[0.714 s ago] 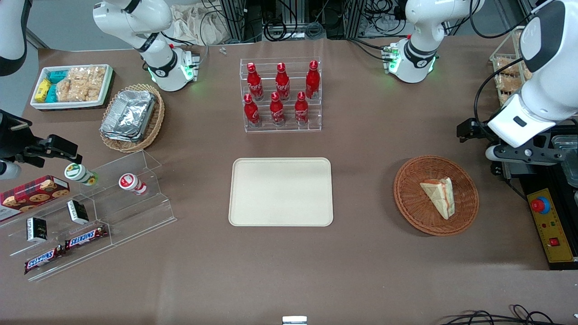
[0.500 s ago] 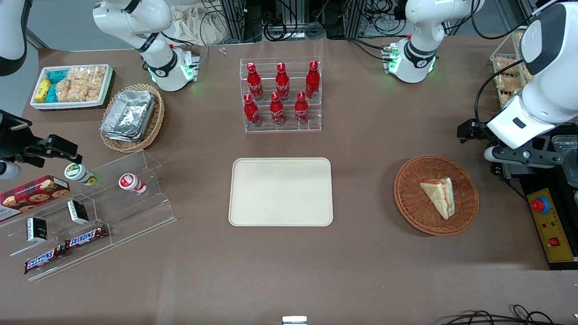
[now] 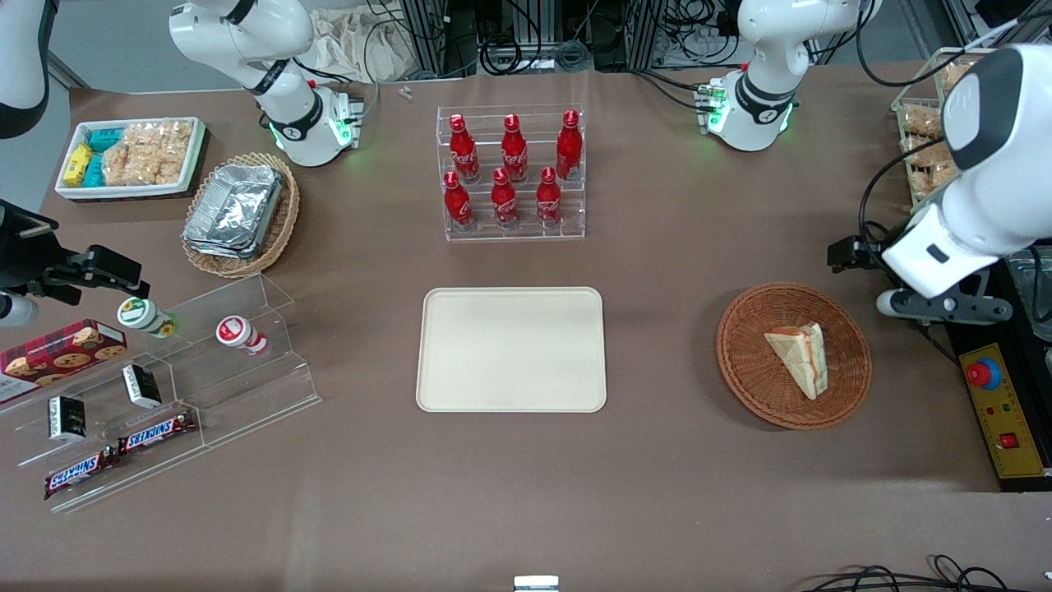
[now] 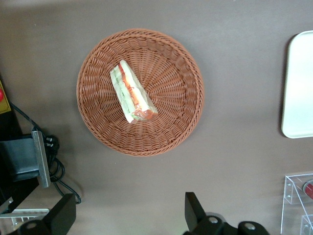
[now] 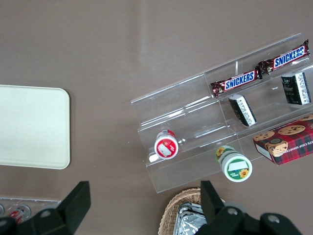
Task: Place sandwich from basket to tray
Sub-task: 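Move the left gripper over the sandwich in the wicker basket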
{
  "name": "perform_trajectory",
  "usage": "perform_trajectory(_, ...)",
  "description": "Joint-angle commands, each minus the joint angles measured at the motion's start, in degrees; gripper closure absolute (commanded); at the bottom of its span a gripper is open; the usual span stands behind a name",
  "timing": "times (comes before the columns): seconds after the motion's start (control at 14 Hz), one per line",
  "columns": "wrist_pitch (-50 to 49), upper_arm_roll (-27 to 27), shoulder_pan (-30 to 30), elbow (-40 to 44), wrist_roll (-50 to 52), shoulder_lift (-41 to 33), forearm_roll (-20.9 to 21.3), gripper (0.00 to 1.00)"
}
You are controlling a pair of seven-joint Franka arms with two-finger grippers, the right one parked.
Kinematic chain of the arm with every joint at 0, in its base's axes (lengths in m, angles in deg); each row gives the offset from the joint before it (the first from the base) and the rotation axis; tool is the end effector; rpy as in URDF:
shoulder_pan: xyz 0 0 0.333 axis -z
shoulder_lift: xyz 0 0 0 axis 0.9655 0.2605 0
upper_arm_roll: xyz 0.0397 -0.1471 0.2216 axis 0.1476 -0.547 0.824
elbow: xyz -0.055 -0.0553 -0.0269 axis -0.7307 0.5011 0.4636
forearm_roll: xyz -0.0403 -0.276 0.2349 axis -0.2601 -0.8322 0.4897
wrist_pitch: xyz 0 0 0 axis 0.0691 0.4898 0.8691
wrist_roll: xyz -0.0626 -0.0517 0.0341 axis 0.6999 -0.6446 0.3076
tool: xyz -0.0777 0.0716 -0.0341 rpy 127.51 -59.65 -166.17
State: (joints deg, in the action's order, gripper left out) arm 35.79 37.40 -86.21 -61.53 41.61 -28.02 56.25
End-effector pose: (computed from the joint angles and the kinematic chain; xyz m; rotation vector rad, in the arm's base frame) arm 0.5473 -0.0483 0.4732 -3.1070 0.1665 0.1923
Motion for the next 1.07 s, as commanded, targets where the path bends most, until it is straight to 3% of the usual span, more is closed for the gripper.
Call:
perform_trajectory(0.0,1.74,-0.16,-0.29,-0.53,2.10,1.24,1.43,0.00)
perform_trajectory(0.36,16.30,0.01,-1.26,-9.65,6.74,1.85,1.52,0.00)
perform_trajectory(0.64,30.28,0.28,-3.63,-18.45,7.37,2.90,1.79,0.07)
perform_trajectory(0.86,34.09,0.36,-4.07,-19.43,8.25,6.15,1.79,0.07)
perform_trajectory(1.0,34.97,0.45,-4.07,-19.26,11.92,7.91,1.78,0.01)
